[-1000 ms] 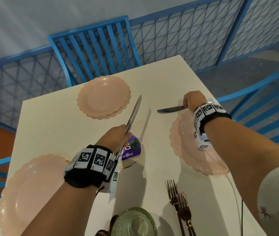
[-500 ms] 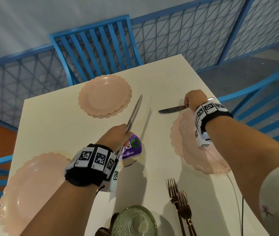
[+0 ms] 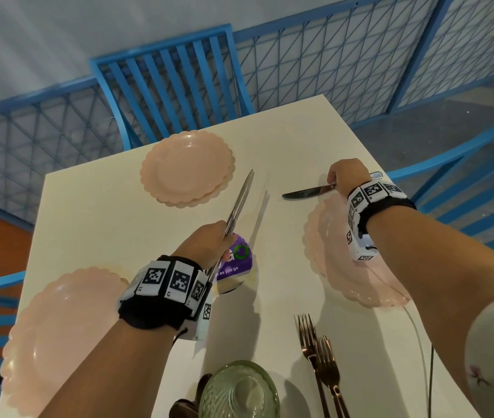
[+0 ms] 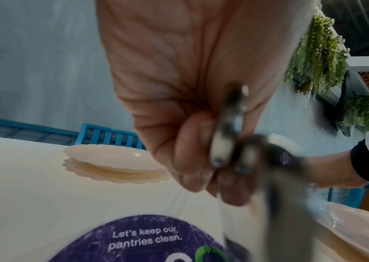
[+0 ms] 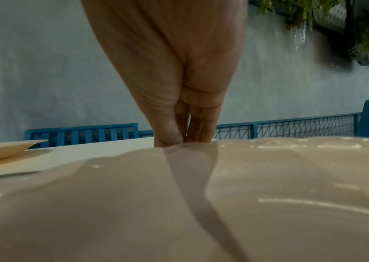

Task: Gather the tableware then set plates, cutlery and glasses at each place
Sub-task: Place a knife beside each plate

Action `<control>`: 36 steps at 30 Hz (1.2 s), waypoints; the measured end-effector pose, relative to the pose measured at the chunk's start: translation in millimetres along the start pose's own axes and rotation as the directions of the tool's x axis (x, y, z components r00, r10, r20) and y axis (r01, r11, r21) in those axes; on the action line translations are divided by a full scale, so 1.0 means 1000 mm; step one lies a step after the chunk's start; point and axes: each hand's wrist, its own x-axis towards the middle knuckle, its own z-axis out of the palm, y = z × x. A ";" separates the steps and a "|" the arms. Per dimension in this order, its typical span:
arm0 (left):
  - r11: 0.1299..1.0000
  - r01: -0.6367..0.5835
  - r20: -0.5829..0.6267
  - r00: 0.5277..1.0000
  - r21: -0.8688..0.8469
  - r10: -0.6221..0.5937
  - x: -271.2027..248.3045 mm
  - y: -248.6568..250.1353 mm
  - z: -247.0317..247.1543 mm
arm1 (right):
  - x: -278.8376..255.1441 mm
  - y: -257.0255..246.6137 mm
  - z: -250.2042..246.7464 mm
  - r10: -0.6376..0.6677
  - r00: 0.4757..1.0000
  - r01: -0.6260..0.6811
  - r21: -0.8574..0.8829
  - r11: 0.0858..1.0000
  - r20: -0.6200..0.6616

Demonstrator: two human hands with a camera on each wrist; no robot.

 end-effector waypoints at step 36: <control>0.849 -0.173 -0.288 0.957 -0.498 0.026 -0.127 0.015 -0.032 | -0.251 -0.131 -0.042 -0.444 0.884 0.062 0.906 0.418 0.145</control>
